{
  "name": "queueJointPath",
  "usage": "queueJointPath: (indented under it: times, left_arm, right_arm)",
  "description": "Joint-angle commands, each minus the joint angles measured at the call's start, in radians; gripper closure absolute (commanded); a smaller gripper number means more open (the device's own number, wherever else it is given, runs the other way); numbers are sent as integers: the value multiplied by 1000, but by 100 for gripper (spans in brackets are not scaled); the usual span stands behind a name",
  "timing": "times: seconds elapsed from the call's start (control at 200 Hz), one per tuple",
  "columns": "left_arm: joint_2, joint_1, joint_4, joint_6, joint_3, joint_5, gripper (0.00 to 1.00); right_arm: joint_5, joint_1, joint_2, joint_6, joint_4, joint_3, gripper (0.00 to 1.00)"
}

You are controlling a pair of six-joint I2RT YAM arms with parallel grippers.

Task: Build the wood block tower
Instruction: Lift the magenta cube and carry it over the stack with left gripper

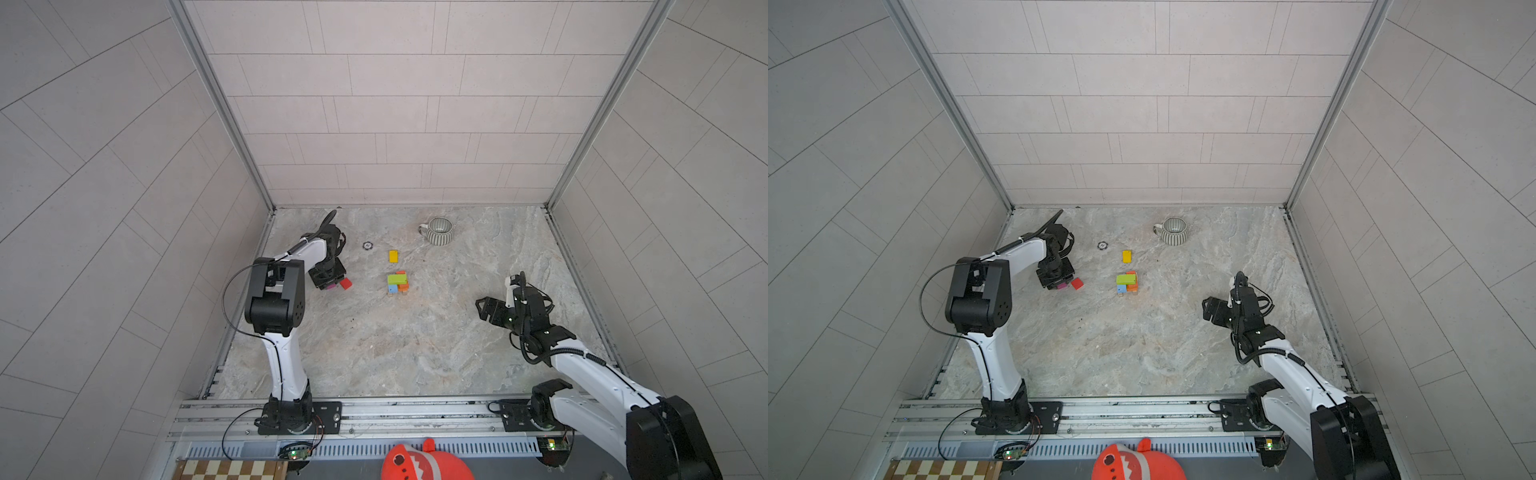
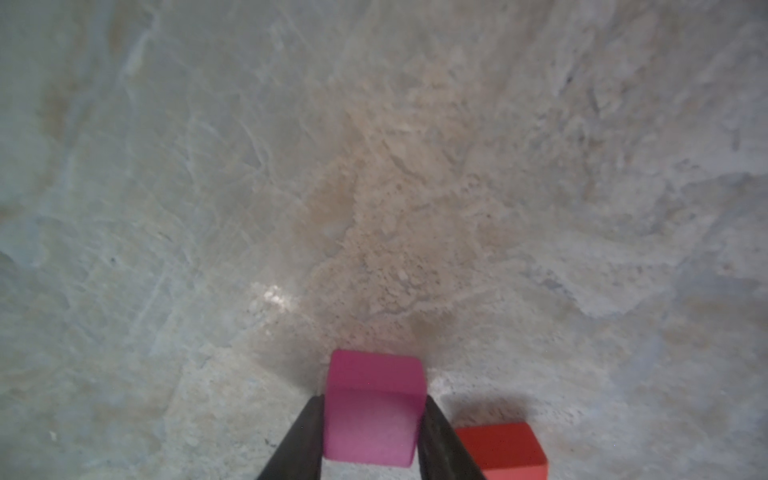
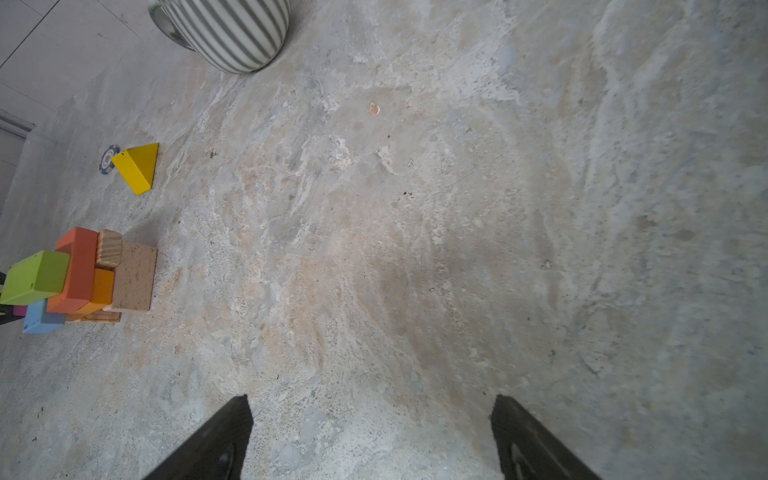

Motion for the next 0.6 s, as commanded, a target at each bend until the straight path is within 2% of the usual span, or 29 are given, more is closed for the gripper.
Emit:
queueJointPath:
  times: [0.0,0.175,0.33,0.595]
  left_arm:
    - [-47,-5,-17,10,-11,-15,65]
    - [-77,-12,-49,39,-8,-32,71]
    - [-122,-36,-106,72,19,-22,72]
    - [-193,-158,-221,119,87,-45,72]
  right_arm:
    - [0,-4,-10,6,6,-8,9]
    - [-2,-3,-12,6,8,-9,9]
    - [-7,-4,-12,6,10,-8,9]
    - [-11,-3,-8,9,20,-11,9]
